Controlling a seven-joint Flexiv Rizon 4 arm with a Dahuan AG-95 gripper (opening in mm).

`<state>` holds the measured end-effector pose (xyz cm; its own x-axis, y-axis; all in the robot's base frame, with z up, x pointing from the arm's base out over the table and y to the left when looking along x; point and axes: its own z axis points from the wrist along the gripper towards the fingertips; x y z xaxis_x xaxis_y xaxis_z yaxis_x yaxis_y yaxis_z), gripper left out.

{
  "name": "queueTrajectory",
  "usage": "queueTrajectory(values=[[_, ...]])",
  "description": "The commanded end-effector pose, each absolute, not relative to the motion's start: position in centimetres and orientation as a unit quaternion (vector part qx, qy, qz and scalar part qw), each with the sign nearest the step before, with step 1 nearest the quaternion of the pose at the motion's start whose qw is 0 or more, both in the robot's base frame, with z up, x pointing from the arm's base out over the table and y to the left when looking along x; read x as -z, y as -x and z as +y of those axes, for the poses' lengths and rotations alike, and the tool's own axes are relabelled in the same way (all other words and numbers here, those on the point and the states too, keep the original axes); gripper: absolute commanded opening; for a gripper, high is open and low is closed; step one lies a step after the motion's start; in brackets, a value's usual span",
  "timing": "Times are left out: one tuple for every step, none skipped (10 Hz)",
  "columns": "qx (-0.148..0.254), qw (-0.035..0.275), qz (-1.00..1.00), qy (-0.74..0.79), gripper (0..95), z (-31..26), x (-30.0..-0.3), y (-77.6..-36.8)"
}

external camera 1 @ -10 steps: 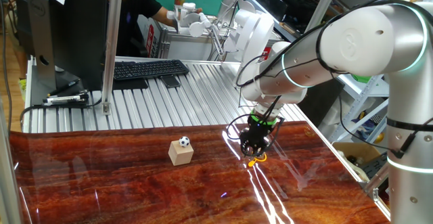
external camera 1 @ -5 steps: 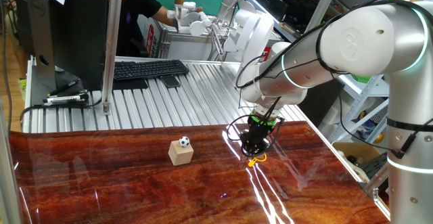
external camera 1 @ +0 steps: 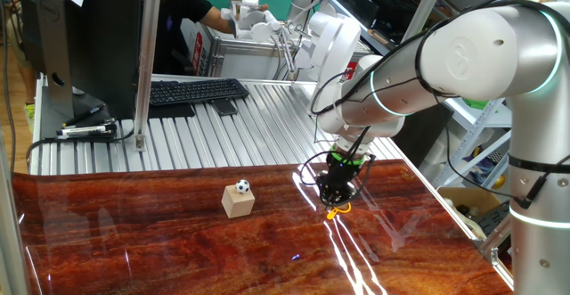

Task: Attach the bubble ring to the ball

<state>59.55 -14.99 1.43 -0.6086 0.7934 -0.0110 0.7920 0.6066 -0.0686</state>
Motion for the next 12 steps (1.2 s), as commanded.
queueTrajectory(values=[[-0.034, 0.011, -0.898, 0.439, 0.0, -14.95, -1.34, -59.64], [-0.034, 0.012, -0.897, 0.441, 0.0, -14.95, -1.34, -59.64], [-0.035, 0.011, -0.895, 0.445, 0.0, -14.95, -1.34, -59.64], [-0.035, 0.01, -0.895, 0.445, 0.0, -14.95, -1.34, -59.64], [-0.034, 0.01, -0.896, 0.443, 0.0, -14.95, -1.34, -59.64], [-0.035, 0.008, -0.896, 0.442, 0.0, -14.95, -1.34, -59.64], [-0.035, 0.008, -0.896, 0.443, 0.0, -14.95, -1.34, -59.64], [-0.034, 0.009, -0.895, 0.445, 0.0, -14.95, -1.34, -59.64], [-0.034, 0.009, -0.895, 0.445, 0.0, -14.95, -1.34, -59.64], [-0.032, 0.009, -0.893, 0.449, 0.0, -14.95, -1.34, -59.64], [-0.032, 0.008, -0.894, 0.447, 0.0, -14.95, -1.34, -59.64], [-0.03, 0.011, -0.895, 0.444, 0.0, -14.95, -1.34, -59.64]])
